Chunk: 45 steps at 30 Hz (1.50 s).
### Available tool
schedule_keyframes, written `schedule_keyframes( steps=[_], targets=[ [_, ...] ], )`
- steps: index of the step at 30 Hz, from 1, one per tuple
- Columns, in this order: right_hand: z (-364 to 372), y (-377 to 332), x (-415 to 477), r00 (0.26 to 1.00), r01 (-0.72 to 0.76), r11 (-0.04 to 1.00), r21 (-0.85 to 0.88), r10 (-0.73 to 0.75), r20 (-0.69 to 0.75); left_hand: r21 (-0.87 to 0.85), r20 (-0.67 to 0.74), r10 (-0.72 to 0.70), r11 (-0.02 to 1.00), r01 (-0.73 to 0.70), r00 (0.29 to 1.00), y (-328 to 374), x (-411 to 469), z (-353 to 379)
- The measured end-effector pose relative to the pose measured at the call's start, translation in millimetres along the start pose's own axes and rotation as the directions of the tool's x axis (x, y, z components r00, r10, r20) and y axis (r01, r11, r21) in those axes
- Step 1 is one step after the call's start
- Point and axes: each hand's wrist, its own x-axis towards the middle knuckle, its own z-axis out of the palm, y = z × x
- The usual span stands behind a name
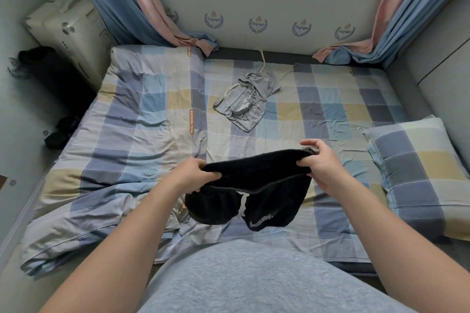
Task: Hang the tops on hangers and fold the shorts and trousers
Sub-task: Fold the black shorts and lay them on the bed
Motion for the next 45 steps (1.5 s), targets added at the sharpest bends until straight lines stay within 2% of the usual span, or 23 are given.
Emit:
schedule_keyframes(
  steps=[3,5,6,7,9,12,14,16,18,20,23,25,28,29,32,34,35,38,40,45],
  targets=[
    [-6,-2,-2,0.988,0.151,0.947,-0.282,-0.151,0.021,0.187,-0.235,0.051,0.982,-0.006,0.971,0,-4,5],
    [-7,-1,-4,0.938,0.296,0.790,-0.537,-0.347,0.006,0.222,-0.361,0.043,0.974,0.041,0.932,5,-8,9],
    [-6,0,-3,0.895,0.345,0.715,-0.608,-0.446,-0.016,0.191,-0.375,0.032,0.981,0.043,0.927,7,-9,10],
    [-4,1,-3,0.860,0.368,0.681,-0.633,-0.508,-0.048,0.151,-0.371,0.020,0.988,0.038,0.929,9,-9,10],
    [0,1,-1,0.863,0.350,0.733,-0.584,-0.495,-0.104,0.070,-0.340,-0.015,0.997,0.041,0.940,12,-8,8],
    [4,-1,4,0.958,0.213,0.896,-0.390,-0.269,-0.096,-0.074,-0.274,-0.056,0.997,0.037,0.960,9,-5,0],
    [2,-1,4,0.983,0.165,0.936,-0.311,-0.182,-0.028,-0.257,-0.210,-0.144,0.962,0.087,0.967,5,-4,-3],
    [-3,0,3,0.990,0.139,0.967,-0.213,-0.132,0.050,-0.480,-0.084,-0.259,0.857,0.189,0.962,5,-8,-4],
    [-10,0,0,0.983,0.089,0.992,-0.089,-0.072,0.170,-0.622,0.047,-0.231,0.755,0.209,0.972,2,-12,-5],
    [-19,-3,-2,0.951,0.055,0.997,-0.046,-0.038,0.308,-0.655,0.100,-0.133,0.737,0.166,0.986,-3,-14,-5],
    [-30,-12,-6,0.885,0.097,0.992,-0.084,-0.047,0.463,-0.567,0.058,0.007,0.824,0.027,0.998,-8,-18,-10],
    [-33,-20,-9,0.855,0.197,0.959,-0.203,-0.067,0.515,-0.447,0.069,0.166,0.887,-0.119,0.984,-10,-21,-18],
    [-37,-26,-11,0.866,0.406,0.794,-0.454,-0.174,0.469,-0.269,0.161,0.368,0.909,-0.318,0.916,-12,-21,-28],
    [-38,-27,-11,0.868,0.447,0.745,-0.494,-0.229,0.440,-0.202,0.127,0.386,0.912,-0.358,0.913,-15,-18,-30],
    [-39,-23,-11,0.858,0.512,0.661,-0.549,-0.358,0.369,0.038,-0.088,0.433,0.901,-0.431,0.897,-16,-12,-32],
    [-40,-18,-8,0.829,0.555,0.582,-0.594,-0.441,0.342,0.082,-0.186,0.471,0.882,-0.464,0.862,-15,-8,-30],
    [-42,-17,-8,0.824,0.563,0.587,-0.582,-0.456,0.337,0.047,-0.205,0.480,0.875,-0.482,0.853,-15,-7,-29],
    [-47,-15,-11,0.865,0.499,0.749,-0.436,-0.398,0.306,-0.216,-0.186,0.446,0.851,-0.479,0.875,-12,-12,-25],
    [-45,-13,-13,0.893,0.446,0.814,-0.371,-0.381,0.239,-0.334,-0.230,0.371,0.838,-0.431,0.900,-8,-13,-22],
    [-23,-12,-15,0.948,0.319,0.940,-0.124,-0.316,0.047,-0.377,-0.376,0.236,0.845,-0.380,0.896,7,-9,-15]
  ],
)
